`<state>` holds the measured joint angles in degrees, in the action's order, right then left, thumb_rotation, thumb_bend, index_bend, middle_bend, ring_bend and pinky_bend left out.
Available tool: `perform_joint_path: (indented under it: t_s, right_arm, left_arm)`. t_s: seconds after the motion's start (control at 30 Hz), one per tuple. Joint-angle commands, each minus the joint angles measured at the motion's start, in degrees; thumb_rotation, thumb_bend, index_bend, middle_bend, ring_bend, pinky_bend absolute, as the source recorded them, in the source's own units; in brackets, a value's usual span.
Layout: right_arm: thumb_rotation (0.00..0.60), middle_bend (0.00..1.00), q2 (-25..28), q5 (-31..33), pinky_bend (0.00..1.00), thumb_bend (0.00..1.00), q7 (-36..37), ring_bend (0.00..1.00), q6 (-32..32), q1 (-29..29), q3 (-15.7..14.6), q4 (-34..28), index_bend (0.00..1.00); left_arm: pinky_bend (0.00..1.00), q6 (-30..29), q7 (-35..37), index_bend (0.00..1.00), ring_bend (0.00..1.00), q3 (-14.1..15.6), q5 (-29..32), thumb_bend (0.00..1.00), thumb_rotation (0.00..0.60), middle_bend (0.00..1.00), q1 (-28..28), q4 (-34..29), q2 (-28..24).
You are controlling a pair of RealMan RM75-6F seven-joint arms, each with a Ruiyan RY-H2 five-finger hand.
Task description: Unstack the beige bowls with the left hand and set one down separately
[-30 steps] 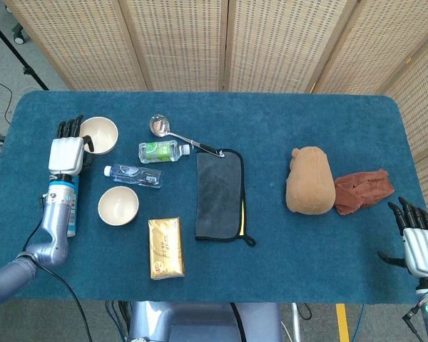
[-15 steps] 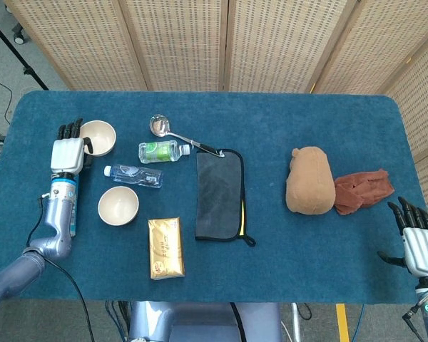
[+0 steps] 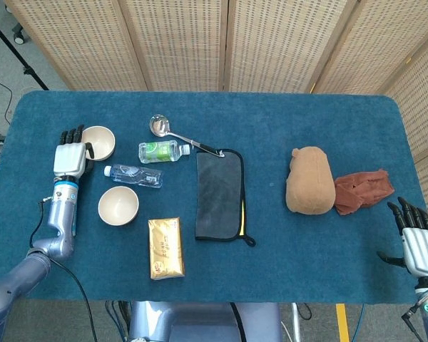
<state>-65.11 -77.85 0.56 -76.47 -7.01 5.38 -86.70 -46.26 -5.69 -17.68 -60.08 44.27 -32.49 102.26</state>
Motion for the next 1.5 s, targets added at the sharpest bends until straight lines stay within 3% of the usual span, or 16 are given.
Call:
perform_joint_path:
  t_s: [0.03, 0.3, 0.47, 0.57, 0.73, 0.83, 0.97, 1.13, 1.3, 1.5]
  right_arm:
    - [0.6, 0.0, -0.07, -0.06, 0.05, 0.1, 0.05, 0.0, -0.17, 0.03, 0.04, 0.07, 0.08]
    - [0.6, 0.0, -0.15, -0.57, 0.05, 0.1, 0.57, 0.0, -0.8, 0.17, 0.04, 0.16, 0.08]
    - [0.6, 0.0, 0.07, -1.37, 0.05, 0.1, 0.99, 0.0, -1.33, 0.32, -0.18, -0.18, 0.08]
    - [0.6, 0.0, 0.23, -2.12, 0.05, 0.1, 1.28, 0.0, -1.7, 0.41, -0.42, -0.45, 0.08]
    - [0.6, 0.0, 0.61, -3.49, 0.05, 0.1, 1.67, 0.0, -2.64, 0.68, -0.84, -1.23, 0.08]
    - [0.6, 0.0, 0.92, -4.59, 0.05, 0.1, 1.98, 0.0, -3.63, 1.0, -1.13, -1.86, 0.08]
    - [0.6, 0.0, 1.42, -5.74, 0.05, 0.1, 2.7, 0.0, -4.39, 1.27, -1.49, -2.46, 0.08]
    - [0.6, 0.0, 2.01, -6.46, 0.05, 0.1, 4.12, 0.0, -5.58, 1.68, -1.43, -2.64, 0.08]
    - [0.6, 0.0, 1.95, -6.24, 0.05, 0.1, 4.59, 0.0, -5.06, 1.56, -1.47, -2.08, 0.08]
    - [0.6, 0.0, 1.61, -5.74, 0.05, 0.1, 4.13, 0.0, -4.56, 1.35, -1.35, -1.6, 0.08]
  left_arm:
    - [0.0, 0.1, -0.27, 0.52, 0.0, 0.01, -0.17, 0.37, 0.6, 0.01, 0.01, 0.25, -0.01]
    - [0.0, -0.4, -1.89, 0.19, 0.0, 0.04, -0.2, 0.35, 0.6, 0.0, -0.91, -2.73, -2.09]
    - [0.0, -4.41, -3.75, 0.14, 0.0, -0.44, -0.18, 0.33, 0.6, 0.0, -2.91, -9.94, -6.03]
    - [0.0, -9.43, -4.79, 0.14, 0.0, -0.97, -0.58, 0.33, 0.6, 0.0, -5.44, -18.85, -10.7]
    - [0.0, -19.18, -6.95, 0.14, 0.0, -1.49, -0.69, 0.33, 0.6, 0.0, -12.18, -39.61, -20.89]
    - [0.0, -25.02, -6.39, 0.14, 0.0, -0.46, -2.08, 0.33, 0.6, 0.0, -17.29, -51.76, -26.84]
    - [0.0, -30.62, -4.94, 0.14, 0.0, 2.68, -5.12, 0.33, 0.6, 0.0, -23.24, -62.26, -32.06]
    - [0.0, -37.12, -2.11, 0.14, 0.0, 7.41, -9.47, 0.33, 0.6, 0.0, -29.49, -67.39, -32.88]
    - [0.0, -41.57, -0.76, 0.14, 0.0, 10.71, -13.9, 0.33, 0.6, 0.0, -33.18, -67.82, -31.26]
    - [0.0, -44.23, 0.04, 0.16, 0.0, 12.16, -16.37, 0.34, 0.6, 0.0, -35.45, -66.75, -28.87]
